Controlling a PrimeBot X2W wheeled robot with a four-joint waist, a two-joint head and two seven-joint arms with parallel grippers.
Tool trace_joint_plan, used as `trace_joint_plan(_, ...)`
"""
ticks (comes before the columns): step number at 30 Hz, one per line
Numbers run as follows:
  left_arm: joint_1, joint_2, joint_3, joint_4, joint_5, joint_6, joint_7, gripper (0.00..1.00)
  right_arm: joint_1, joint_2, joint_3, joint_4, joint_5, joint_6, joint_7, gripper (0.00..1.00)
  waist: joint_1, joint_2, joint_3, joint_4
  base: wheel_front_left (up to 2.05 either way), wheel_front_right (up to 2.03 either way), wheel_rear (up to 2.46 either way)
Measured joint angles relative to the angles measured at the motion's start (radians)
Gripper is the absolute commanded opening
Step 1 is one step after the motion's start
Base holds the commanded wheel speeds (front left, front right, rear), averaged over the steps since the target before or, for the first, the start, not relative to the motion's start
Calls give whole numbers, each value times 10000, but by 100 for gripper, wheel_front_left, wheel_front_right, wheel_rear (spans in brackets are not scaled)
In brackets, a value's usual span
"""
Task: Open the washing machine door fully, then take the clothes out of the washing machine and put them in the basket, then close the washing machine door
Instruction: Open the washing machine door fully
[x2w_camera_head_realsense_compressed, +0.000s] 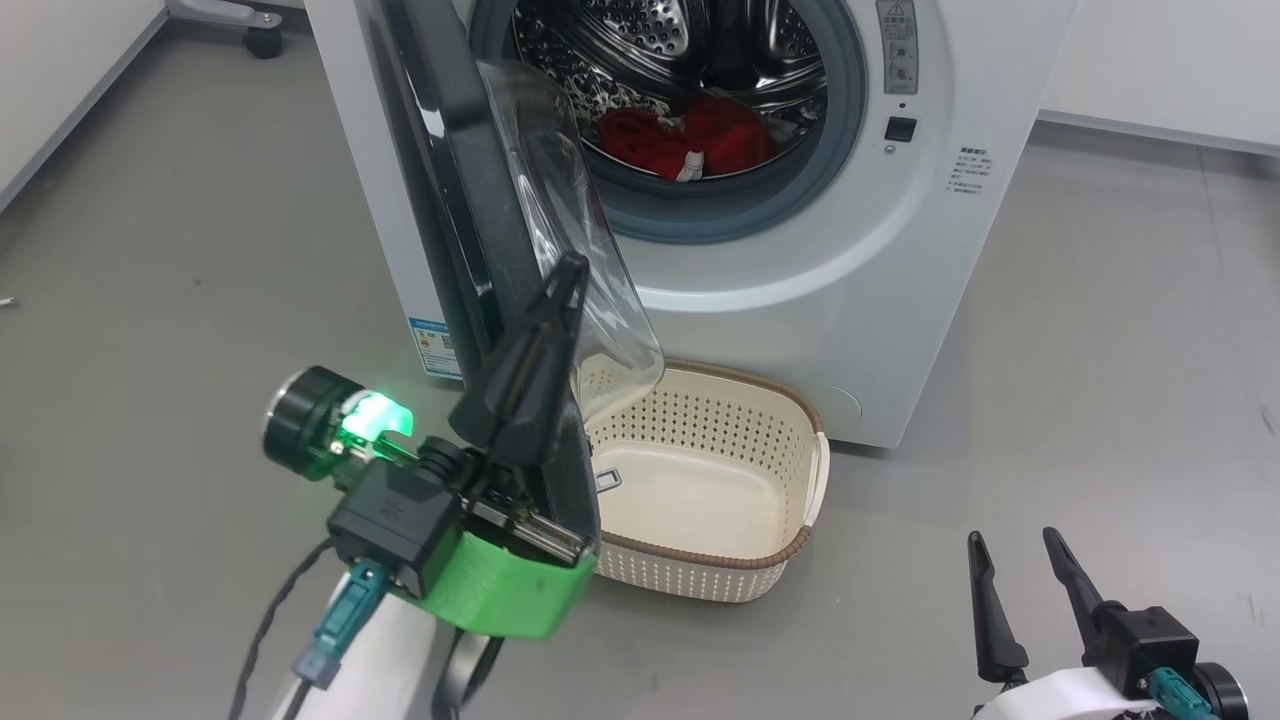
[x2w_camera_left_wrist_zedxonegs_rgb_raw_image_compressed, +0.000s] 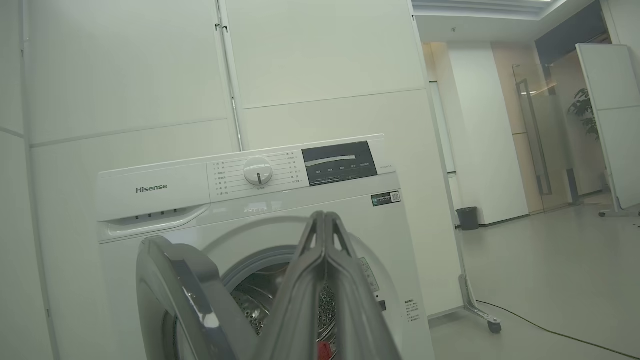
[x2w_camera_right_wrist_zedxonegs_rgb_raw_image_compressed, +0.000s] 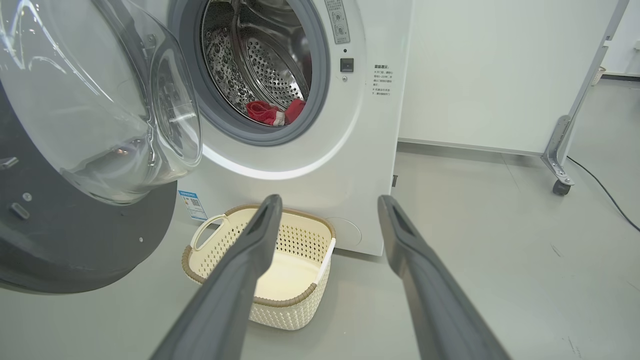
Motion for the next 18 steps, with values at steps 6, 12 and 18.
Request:
trace_joint_plan(6,505,6,-1356,144,-548,-395,297,0,6,73,-12,38,-35,36,0,100,0,0,13,-71,0,0,0)
trace_joint_plan(12,1027,27,-1977,819,-805,-470,899,0,7,75,-40,67,-65,92,0,100,0,0,64,-107,0,0,0)
trace_joint_plan(18,1303,46,-1994,1774,-861,-242,1337,0,6,81,-59,96,-205,173,0,100,0,0,119,-133,0,0,0)
